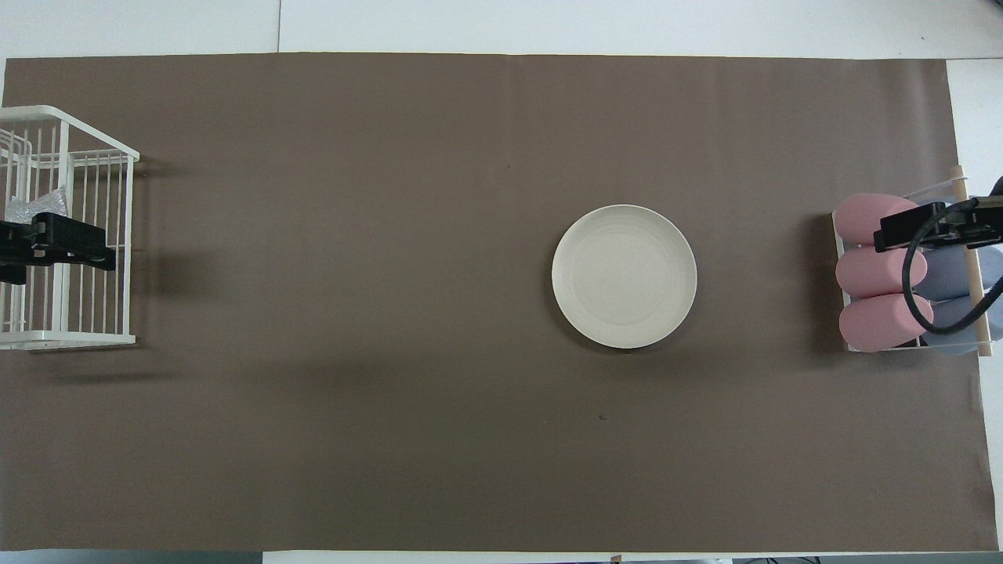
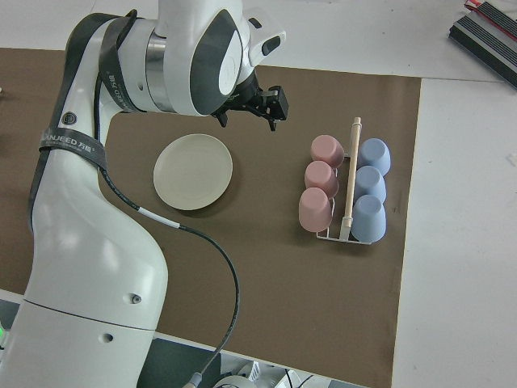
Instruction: Wipe plate with sponge
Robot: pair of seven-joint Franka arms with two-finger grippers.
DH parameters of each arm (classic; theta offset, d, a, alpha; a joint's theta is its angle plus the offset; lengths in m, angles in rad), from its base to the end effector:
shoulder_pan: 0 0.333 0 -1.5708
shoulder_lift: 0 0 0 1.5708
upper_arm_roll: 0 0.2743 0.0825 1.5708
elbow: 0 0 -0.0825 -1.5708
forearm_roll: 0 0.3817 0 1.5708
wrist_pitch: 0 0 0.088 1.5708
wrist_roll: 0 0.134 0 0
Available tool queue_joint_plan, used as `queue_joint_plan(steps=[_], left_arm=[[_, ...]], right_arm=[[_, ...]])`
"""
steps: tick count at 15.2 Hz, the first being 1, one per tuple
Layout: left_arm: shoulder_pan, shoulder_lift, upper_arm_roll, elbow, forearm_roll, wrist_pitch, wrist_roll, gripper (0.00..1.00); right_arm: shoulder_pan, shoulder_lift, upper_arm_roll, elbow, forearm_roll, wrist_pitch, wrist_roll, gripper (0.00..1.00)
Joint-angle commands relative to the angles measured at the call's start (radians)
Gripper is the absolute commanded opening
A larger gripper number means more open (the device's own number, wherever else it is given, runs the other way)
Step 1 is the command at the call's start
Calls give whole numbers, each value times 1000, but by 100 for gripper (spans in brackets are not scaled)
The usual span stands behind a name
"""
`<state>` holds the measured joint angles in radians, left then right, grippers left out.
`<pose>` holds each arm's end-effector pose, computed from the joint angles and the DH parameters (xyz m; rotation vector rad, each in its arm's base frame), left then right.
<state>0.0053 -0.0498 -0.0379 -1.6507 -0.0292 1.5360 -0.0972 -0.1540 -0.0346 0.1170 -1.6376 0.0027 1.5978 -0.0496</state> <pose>0.5315 -0.0217 0.5426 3.1152 0.1007 -0.1038 0.5441 -0.0190 0.5456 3.1404 0.0195 -0.0086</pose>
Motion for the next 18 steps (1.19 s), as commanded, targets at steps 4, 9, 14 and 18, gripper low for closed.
queue_joint_plan(steps=[4, 9, 14, 18], left_arm=[[2, -7, 4, -3, -14, 10, 7, 100], [4, -7, 6, -4, -5, 10, -4, 100], [-43, 31, 0, -12, 248, 79, -68, 100], [-73, 120, -2, -44, 490, 182, -145, 100]], right_arm=[[-9, -10, 6, -1, -20, -10, -19, 100], [-6, -13, 7, -7, -18, -12, -10, 100], [-3, -14, 9, -11, -9, -15, 80, 100], [23, -22, 10, -18, -9, -62, 354, 100]])
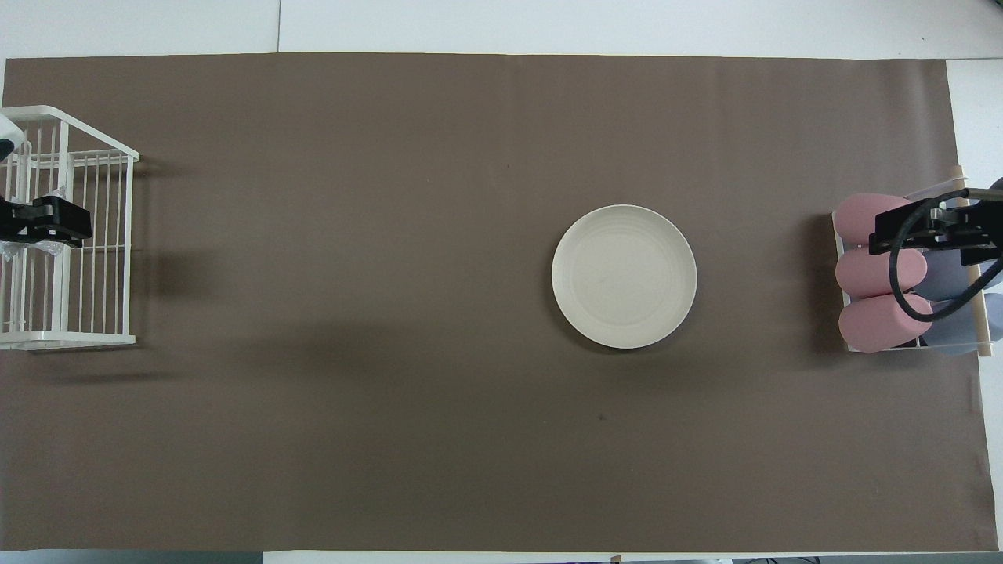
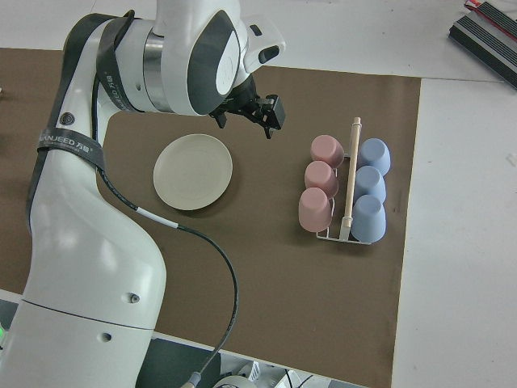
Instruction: Wipe plate with sponge
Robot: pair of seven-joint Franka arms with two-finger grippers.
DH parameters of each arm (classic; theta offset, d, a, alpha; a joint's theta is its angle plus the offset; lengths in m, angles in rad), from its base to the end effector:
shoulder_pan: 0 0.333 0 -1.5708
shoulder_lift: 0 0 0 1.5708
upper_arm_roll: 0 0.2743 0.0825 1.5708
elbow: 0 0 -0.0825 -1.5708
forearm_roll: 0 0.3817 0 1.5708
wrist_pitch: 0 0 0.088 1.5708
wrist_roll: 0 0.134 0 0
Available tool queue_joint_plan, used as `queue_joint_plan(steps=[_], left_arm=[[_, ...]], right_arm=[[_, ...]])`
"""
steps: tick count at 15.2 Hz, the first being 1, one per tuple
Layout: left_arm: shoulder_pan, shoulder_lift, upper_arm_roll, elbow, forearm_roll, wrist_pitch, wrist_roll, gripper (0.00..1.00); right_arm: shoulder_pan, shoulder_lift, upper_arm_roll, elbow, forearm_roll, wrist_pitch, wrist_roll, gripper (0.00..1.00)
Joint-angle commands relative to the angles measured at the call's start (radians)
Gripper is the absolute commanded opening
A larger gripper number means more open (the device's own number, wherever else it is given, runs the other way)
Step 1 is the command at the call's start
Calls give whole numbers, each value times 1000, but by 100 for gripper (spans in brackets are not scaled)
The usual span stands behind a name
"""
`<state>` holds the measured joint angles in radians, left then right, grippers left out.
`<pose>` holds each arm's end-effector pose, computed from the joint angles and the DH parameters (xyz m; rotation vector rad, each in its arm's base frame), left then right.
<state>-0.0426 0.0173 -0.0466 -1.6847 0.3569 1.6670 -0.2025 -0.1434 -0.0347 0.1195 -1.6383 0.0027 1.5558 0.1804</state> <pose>0.5624 -0.0063 0.5085 -2.7846 -0.1008 -0.0242 0.5386 -0.0117 0.5417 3.1191 -0.3200 -0.0749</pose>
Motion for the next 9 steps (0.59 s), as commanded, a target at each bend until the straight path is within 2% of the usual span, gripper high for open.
queue_joint_plan(steps=[1, 2, 7, 9], left_arm=[[-31, 108, 8, 5, 155, 63, -73, 100], [-33, 154, 7, 16, 207, 95, -110, 100], [-31, 286, 7, 20, 473, 188, -133, 100], [-23, 294, 8, 19, 511, 197, -133, 100]], right_arm=[[25, -24, 9, -17, -9, -23, 180, 100], [47, -24, 8, -17, -7, -31, 230, 100], [168, -36, 9, -15, 0, -132, 581, 100], [224, -42, 9, -17, 5, -158, 759, 100]])
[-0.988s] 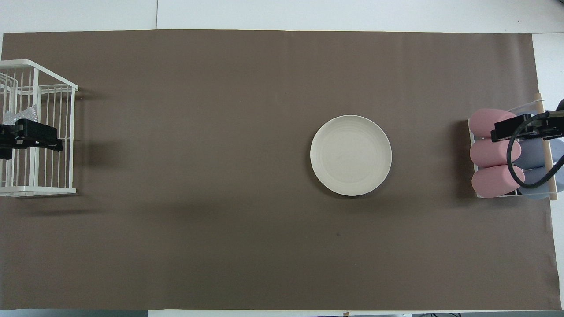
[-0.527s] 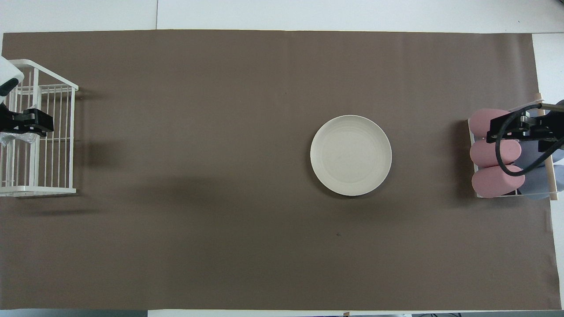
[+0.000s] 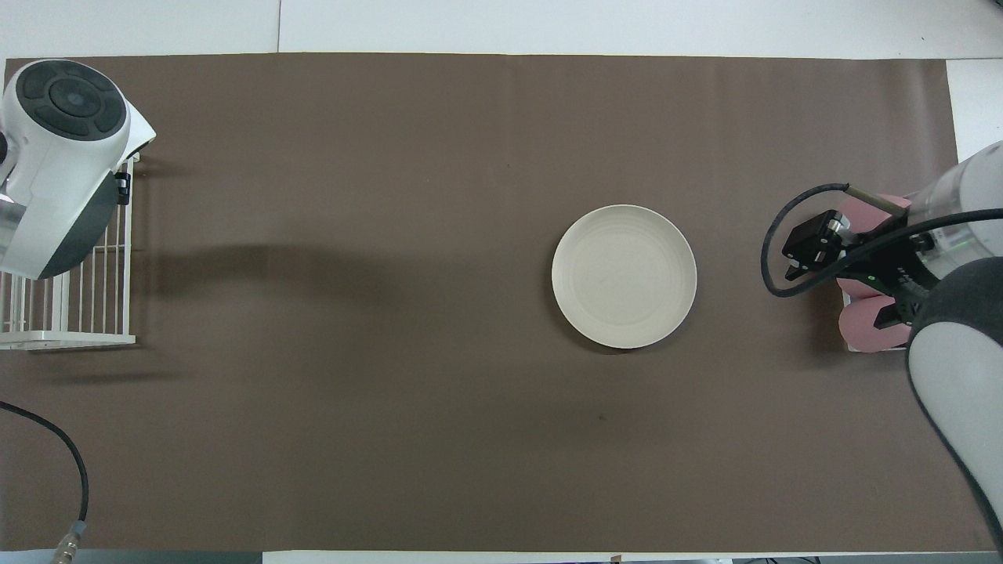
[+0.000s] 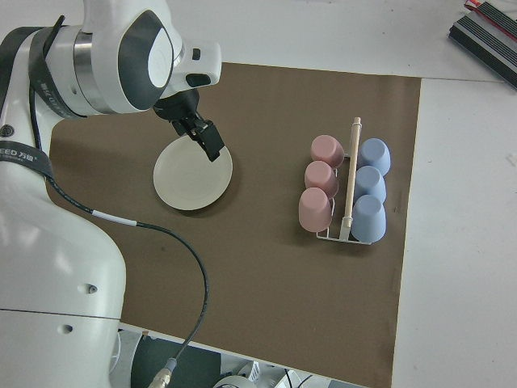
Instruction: Wipe plate with sponge
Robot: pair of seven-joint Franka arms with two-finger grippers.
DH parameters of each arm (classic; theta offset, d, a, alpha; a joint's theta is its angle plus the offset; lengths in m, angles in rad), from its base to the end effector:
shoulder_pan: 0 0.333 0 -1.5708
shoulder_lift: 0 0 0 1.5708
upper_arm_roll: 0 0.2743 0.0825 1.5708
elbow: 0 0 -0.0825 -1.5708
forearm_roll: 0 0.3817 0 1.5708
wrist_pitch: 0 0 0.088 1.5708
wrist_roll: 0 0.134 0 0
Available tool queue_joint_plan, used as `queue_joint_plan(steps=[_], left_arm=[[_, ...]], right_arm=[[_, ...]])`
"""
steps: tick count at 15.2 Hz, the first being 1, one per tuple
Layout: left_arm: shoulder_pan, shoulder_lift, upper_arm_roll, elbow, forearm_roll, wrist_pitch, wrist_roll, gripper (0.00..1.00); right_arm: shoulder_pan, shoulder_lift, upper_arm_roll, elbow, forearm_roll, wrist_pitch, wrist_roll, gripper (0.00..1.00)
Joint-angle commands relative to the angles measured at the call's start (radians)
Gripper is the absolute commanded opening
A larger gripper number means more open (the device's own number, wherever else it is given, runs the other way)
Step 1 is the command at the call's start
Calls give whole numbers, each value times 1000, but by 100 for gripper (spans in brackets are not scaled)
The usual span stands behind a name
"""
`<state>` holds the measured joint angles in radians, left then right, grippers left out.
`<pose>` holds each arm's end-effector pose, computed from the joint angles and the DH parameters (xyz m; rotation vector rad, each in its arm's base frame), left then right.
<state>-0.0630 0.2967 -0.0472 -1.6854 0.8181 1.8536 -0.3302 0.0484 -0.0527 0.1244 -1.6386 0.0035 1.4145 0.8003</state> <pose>0.6298 0.0087 0.3794 -2.3781 0.0848 -0.0603 0.5068 0.0903 0.5407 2.9009 -0.9420 -0.2300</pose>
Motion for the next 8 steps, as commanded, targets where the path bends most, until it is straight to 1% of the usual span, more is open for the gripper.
queue_joint_plan(steps=[1, 5, 6, 7, 8], left_arm=[[2, 15, 9, 15, 53, 9, -6, 100], [-8, 12, 7, 7, 52, -20, -41, 100], [-8, 7, 9, -5, 52, -21, -52, 97], [-8, 4, 7, -16, 52, -19, -72, 88], [-6, 1, 9, -23, 52, -17, -95, 73]], right_arm=[[54, -24, 4, -14, 12, -17, 198, 100], [137, -38, 4, -27, 23, -16, 385, 100], [143, -38, 4, -29, 23, -9, 393, 100], [143, -39, 4, -33, 23, -3, 399, 100], [143, -45, 4, -52, 24, 23, 408, 100]])
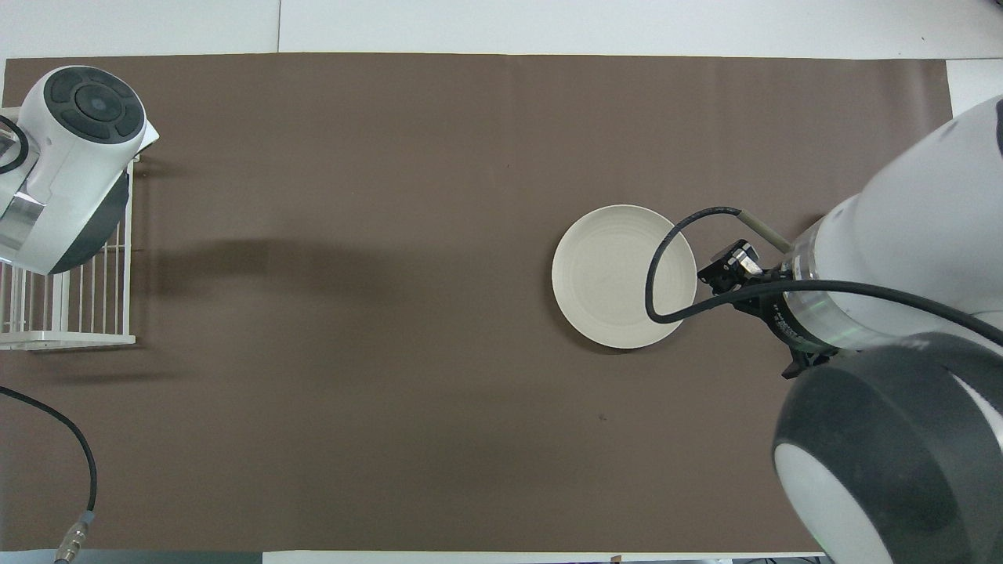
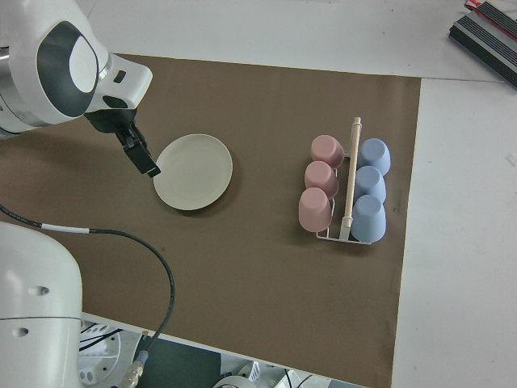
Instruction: Wipe plate with sponge
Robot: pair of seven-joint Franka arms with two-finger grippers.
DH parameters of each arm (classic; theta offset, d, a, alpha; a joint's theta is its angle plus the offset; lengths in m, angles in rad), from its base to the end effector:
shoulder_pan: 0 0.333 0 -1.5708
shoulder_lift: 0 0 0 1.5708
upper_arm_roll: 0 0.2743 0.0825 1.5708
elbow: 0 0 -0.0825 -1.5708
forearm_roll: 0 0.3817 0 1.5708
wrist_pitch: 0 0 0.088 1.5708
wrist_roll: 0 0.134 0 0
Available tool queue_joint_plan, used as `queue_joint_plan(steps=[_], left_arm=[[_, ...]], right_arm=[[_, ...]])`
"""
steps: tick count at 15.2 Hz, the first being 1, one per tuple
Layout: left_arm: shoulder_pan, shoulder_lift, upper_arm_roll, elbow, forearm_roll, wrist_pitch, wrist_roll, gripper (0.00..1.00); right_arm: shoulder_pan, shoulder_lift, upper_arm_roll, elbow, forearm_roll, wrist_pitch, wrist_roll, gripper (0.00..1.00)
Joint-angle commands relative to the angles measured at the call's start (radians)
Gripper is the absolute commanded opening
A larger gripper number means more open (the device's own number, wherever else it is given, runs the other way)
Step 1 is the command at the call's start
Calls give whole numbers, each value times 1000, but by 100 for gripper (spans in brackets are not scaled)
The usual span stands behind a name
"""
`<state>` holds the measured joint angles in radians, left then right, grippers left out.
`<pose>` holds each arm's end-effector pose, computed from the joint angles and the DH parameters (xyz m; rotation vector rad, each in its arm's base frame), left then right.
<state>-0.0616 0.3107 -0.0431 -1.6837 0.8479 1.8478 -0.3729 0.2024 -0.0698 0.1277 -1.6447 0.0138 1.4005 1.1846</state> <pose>0.6312 0.0146 0.3733 -2.3495 0.0445 -0.0656 0.4801 0.1685 0.5458 2.7473 -1.2507 -0.1975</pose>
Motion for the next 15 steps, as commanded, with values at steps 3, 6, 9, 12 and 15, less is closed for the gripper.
queue_joint_plan(steps=[3, 6, 9, 12, 15], left_arm=[[-1, -21, 3, -45, 22, -7, -96, 27], [2, -21, 2, -50, 22, -2, -124, 0], [3, -18, 2, -36, 19, -1, -121, 0], [0, -10, 2, 10, 11, -16, -115, 0], [0, -9, 0, 119, -82, -82, -107, 0]], right_arm=[[-12, -31, 1, -55, 15, 101, 99, 100], [-8, -36, 1, -93, 66, 204, 295, 100], [-6, -33, 3, -105, 107, 254, 374, 100], [17, -31, 3, -132, 107, 371, 450, 100], [38, -45, 10, -155, 110, 361, 575, 100]])
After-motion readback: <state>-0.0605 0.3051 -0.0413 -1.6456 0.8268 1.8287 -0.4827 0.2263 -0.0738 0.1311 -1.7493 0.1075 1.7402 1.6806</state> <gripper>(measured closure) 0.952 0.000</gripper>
